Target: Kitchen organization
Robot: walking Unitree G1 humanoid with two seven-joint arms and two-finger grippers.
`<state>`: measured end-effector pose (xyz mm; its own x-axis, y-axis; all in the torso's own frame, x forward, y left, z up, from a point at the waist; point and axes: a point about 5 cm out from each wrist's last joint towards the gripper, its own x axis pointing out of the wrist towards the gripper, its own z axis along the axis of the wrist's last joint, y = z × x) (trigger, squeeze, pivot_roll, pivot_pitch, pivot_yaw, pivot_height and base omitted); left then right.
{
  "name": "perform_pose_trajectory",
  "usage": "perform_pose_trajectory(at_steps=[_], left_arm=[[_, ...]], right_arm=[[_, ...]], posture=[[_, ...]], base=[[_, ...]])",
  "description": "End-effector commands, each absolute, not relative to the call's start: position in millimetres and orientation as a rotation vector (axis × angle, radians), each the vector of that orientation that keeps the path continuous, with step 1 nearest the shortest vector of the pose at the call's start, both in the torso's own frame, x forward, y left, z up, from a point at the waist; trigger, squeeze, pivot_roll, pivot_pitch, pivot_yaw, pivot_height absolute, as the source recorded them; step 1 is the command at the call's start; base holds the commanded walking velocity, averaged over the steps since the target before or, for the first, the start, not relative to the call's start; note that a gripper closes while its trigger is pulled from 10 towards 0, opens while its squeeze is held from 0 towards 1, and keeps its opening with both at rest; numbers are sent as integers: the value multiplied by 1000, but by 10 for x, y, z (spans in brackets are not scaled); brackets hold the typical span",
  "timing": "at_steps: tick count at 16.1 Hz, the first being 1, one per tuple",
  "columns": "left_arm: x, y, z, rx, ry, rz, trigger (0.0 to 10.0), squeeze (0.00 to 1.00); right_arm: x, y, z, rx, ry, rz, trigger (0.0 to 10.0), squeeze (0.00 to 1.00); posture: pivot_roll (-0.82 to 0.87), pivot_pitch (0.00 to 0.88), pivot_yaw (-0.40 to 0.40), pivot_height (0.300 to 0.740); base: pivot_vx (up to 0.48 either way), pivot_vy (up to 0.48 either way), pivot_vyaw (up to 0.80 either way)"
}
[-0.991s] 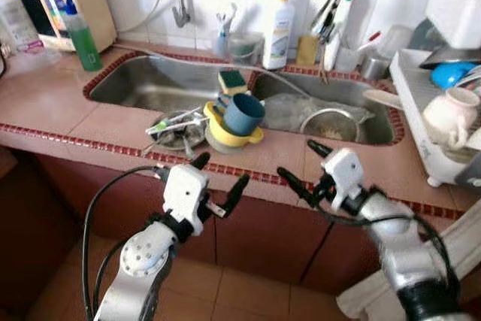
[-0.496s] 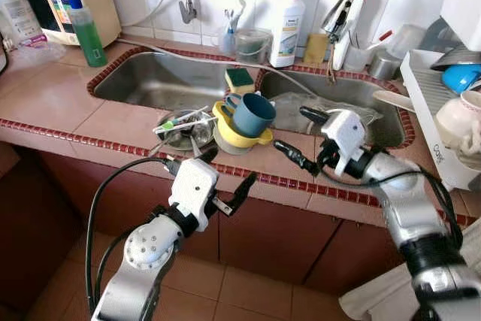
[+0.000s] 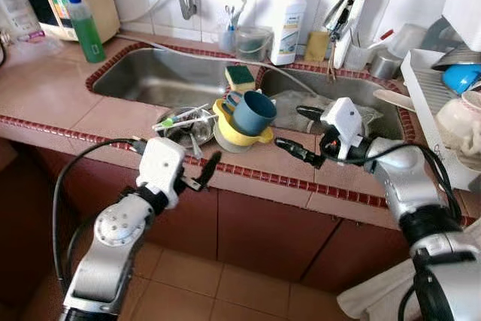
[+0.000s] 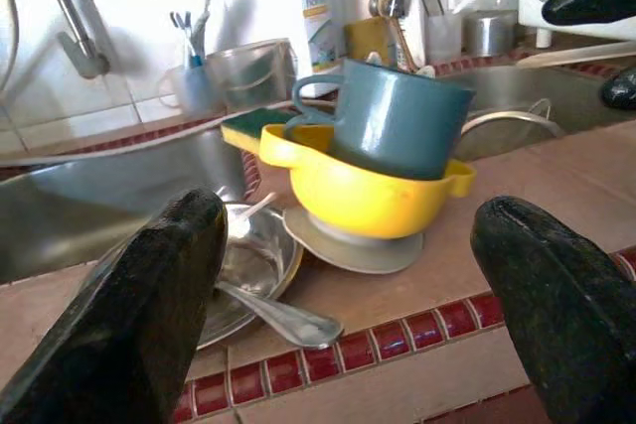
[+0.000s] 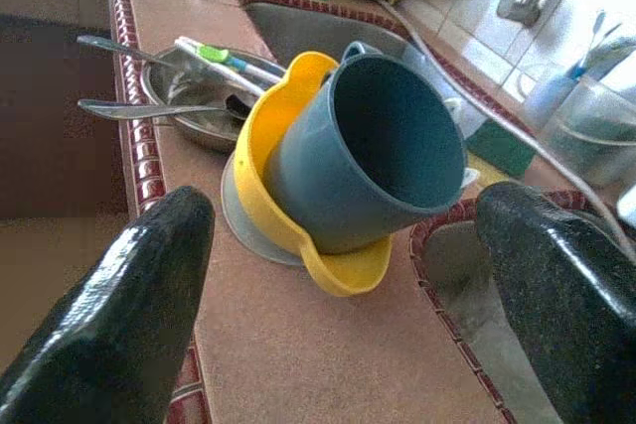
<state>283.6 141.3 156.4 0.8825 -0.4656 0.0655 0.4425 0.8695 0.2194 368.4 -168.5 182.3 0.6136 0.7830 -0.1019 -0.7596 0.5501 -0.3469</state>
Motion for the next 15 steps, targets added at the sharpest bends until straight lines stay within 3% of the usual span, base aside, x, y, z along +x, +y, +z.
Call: perform_pose_trajectory(at_steps=[1,7,15], left_arm=[[2823,1403,1618,194,-133,-486,10000,0],[2718,1349,1658,151,-144,-491,10000,0],[2633,1332,1680,130,-137,-474,10000,0]], right_arm=[[3711,-1709,1890,-390,-65,931,10000,0],[3810,-1603,2034,-421,-80,977,10000,0],[3890,-1392,2225,-285,-196,964,10000,0]], posture=[[-51,34,-66,740],[-16,57,-99,740],[16,78,-109,740]], base=[[0,0,0],[0,0,0],[0,0,0]])
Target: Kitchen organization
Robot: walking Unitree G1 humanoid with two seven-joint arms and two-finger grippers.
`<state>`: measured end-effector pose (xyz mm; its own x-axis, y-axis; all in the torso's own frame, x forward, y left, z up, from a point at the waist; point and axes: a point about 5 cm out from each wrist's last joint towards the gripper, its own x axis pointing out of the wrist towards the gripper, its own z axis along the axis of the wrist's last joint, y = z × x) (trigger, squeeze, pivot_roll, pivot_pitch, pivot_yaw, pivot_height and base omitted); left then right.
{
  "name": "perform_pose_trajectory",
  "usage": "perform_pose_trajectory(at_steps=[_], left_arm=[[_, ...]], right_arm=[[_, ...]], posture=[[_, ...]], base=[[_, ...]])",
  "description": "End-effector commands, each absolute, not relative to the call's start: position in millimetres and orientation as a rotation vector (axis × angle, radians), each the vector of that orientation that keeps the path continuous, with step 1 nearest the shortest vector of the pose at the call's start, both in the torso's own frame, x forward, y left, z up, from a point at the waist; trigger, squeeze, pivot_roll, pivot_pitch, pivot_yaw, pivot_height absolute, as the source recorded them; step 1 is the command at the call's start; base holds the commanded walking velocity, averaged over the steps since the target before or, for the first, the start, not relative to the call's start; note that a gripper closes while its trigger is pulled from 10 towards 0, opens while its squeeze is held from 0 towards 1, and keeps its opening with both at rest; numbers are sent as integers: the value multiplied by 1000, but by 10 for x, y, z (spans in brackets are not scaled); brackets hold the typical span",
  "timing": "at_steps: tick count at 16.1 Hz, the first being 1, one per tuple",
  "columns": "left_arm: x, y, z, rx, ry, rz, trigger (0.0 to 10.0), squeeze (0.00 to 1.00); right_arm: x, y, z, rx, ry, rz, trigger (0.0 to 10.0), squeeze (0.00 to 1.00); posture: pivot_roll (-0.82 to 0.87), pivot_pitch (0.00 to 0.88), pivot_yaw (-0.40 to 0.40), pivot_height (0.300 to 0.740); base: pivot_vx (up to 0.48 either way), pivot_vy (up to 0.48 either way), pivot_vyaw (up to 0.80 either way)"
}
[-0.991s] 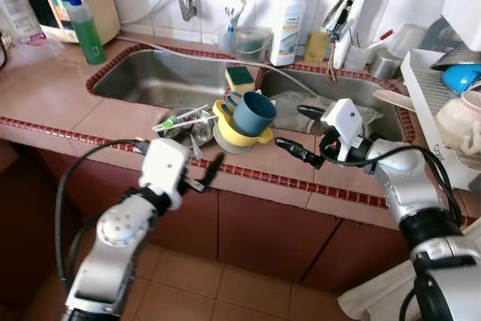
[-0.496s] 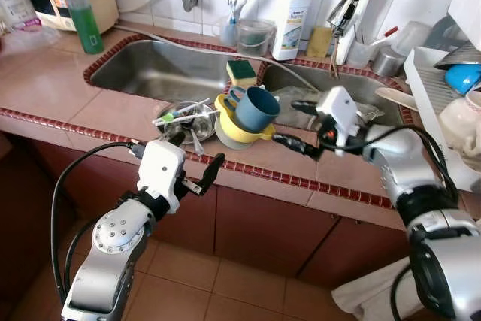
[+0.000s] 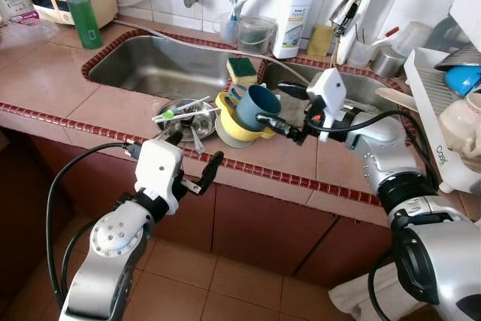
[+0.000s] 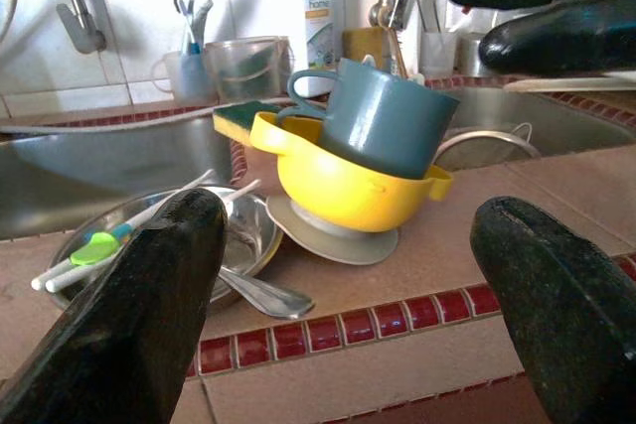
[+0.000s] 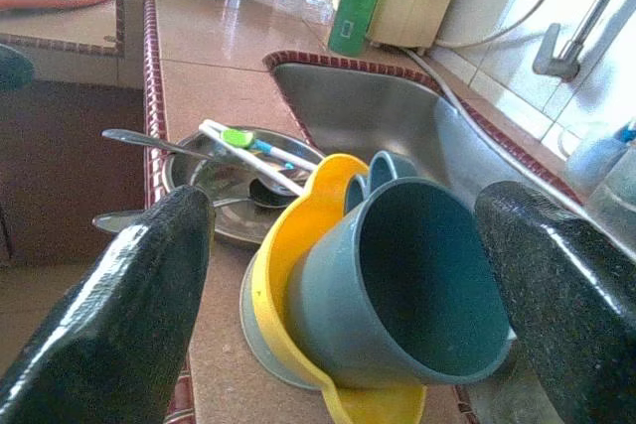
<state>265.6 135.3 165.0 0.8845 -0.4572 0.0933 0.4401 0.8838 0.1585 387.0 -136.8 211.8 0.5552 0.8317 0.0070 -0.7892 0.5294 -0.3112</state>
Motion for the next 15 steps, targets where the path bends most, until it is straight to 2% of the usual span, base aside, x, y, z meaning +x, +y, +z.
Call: perform_pose_trajectory(at_steps=[1,15], left_arm=[[2618,1334,1685,129,-136,-474,10000,0],[2369,1361,1741,98,-65,-462,10000,0]], right_arm=[[3892,-1384,2240,-280,-198,970,10000,0],[3880,-1390,2423,-231,-217,1073,10000,0]], posture=[[19,88,-110,740],[22,247,-91,740]], base=[[0,0,0],[0,0,0]])
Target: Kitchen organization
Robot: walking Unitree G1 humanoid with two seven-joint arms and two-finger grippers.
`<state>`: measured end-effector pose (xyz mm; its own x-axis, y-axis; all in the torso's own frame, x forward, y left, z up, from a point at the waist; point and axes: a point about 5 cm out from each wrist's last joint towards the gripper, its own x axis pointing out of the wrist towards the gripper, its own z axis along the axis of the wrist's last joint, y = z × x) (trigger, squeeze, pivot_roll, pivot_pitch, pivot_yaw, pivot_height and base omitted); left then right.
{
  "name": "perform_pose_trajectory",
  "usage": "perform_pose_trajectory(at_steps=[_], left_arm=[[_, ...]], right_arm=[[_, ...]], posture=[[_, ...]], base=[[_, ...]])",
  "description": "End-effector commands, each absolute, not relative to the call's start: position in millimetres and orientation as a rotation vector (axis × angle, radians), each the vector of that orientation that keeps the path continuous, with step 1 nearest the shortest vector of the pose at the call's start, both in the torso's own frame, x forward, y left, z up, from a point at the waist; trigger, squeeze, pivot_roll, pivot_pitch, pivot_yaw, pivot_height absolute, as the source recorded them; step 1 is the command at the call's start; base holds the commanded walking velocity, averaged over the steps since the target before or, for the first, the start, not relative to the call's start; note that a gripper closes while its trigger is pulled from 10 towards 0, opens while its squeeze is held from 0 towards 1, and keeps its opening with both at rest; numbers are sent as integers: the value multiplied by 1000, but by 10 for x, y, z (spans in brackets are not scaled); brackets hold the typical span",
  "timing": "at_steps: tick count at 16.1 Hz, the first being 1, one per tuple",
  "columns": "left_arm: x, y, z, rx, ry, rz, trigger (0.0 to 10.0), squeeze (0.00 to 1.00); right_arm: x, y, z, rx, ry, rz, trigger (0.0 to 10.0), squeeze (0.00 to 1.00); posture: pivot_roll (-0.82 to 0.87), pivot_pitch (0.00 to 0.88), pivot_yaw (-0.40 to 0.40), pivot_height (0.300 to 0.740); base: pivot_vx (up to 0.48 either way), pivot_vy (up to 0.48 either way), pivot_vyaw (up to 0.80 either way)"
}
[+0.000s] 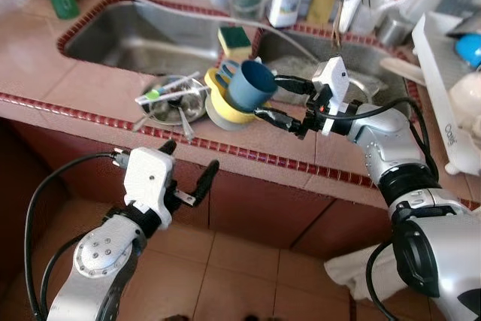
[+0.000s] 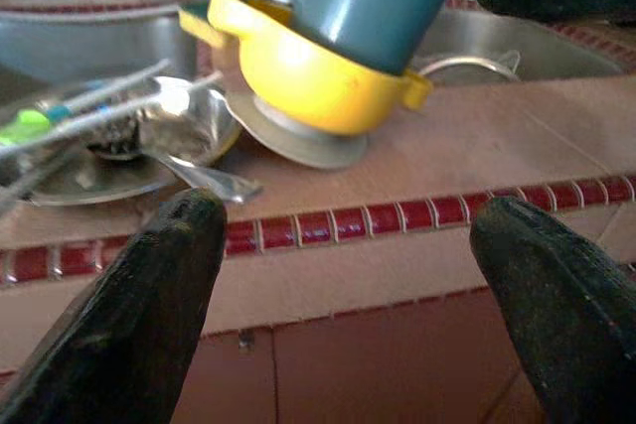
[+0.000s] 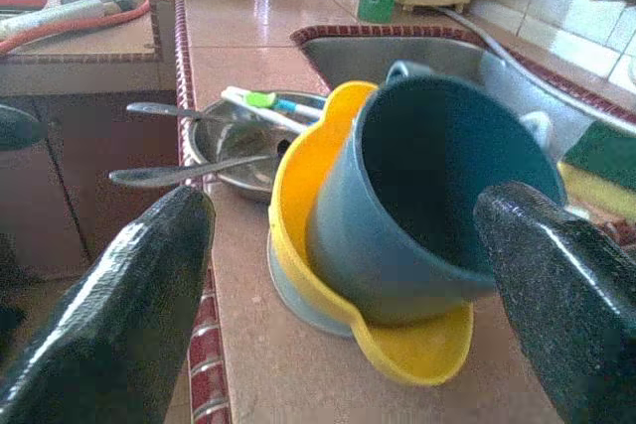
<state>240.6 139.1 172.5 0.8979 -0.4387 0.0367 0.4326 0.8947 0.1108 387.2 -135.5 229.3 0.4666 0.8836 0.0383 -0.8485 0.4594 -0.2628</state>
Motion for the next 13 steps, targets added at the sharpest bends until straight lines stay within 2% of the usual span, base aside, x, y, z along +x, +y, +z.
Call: perform_pose_trajectory(at_steps=[1,8,13], left_arm=[[2361,1359,1734,94,-57,-461,10000,0],[2303,1332,1714,68,-30,-448,10000,0],[2315,1339,1719,72,-33,-439,10000,0]], right_arm=[[3880,-1388,2446,-236,-223,1078,10000,0],[3869,-1371,2634,-229,-322,1097,10000,0],[3854,-1269,2740,-196,-385,1127,10000,0]], posture=[[20,253,-91,740],[17,268,-97,740],[18,264,-97,740]], base=[[0,0,0],[0,0,0],[0,0,0]])
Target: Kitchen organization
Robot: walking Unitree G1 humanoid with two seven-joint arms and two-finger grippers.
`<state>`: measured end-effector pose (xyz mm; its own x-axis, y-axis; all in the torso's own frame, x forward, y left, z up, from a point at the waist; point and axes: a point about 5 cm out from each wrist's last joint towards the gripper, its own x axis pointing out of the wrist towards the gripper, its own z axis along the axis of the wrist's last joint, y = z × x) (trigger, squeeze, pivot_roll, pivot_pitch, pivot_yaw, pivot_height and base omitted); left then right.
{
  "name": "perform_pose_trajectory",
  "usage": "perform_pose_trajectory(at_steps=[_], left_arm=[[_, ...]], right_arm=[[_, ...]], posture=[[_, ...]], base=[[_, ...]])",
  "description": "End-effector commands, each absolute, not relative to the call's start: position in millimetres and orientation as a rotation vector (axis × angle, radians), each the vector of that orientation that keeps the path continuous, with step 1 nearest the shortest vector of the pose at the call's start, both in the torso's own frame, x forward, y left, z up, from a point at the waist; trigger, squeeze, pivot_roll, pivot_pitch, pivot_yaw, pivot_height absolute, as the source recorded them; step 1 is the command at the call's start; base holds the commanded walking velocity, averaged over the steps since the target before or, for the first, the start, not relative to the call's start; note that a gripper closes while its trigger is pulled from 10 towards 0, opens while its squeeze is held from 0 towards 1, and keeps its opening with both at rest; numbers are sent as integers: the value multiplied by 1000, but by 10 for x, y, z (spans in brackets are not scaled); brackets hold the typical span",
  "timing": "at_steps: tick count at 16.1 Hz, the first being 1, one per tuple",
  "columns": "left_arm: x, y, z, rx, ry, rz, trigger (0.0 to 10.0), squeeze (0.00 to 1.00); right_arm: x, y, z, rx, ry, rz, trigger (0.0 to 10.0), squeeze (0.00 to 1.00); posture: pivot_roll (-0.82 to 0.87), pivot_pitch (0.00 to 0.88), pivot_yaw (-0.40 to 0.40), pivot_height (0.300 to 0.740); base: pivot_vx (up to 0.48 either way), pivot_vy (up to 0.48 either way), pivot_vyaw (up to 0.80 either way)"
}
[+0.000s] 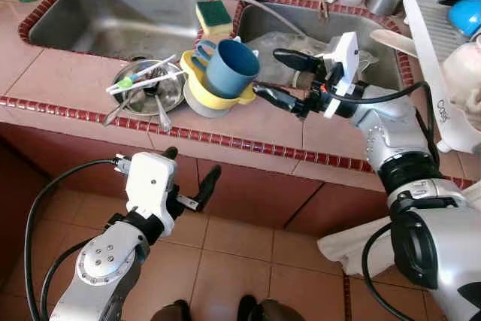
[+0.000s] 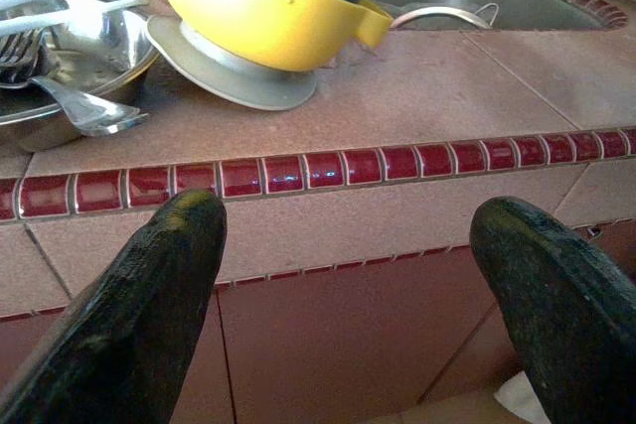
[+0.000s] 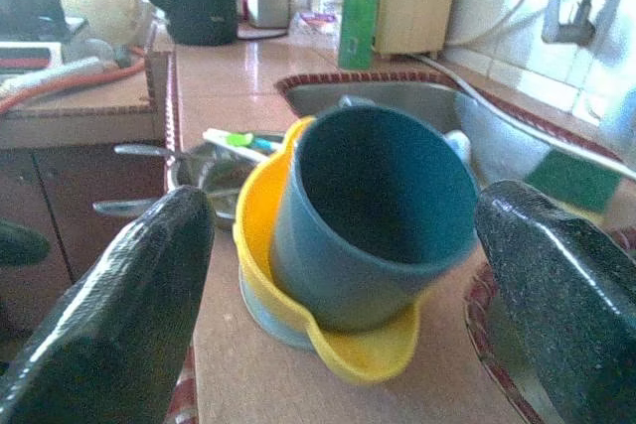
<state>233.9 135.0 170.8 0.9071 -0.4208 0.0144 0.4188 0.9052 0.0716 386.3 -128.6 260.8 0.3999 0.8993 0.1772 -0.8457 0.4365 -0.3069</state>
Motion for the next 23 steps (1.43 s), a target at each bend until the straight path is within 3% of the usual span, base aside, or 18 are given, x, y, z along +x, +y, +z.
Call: perform_pose_trajectory(at_steps=[1,5,11,16,23], left_arm=[[2322,1353,1726,71,-35,-433,10000,0],[2380,1414,1790,78,-67,-399,10000,0],[2566,1496,1877,103,-115,-371,10000,0],[2759,1503,1959,112,-165,-376,10000,0],[2977,1524,1974,80,-209,-333,10000,0]], right_arm=[[3847,-1253,2749,-194,-393,1139,10000,0],[3837,-1170,2848,-148,-454,1127,10000,0],[3770,-1379,2976,-39,-592,902,10000,0],[3669,-1660,2920,130,-622,540,10000,0],[3453,-1790,2499,124,-547,183,10000,0]], posture=[[18,264,-96,740],[24,253,-96,740],[10,188,-73,740],[-22,110,-40,740],[-62,39,3,740]], base=[[0,0,0],[0,0,0],[0,0,0],[0,0,0],[0,0,0]])
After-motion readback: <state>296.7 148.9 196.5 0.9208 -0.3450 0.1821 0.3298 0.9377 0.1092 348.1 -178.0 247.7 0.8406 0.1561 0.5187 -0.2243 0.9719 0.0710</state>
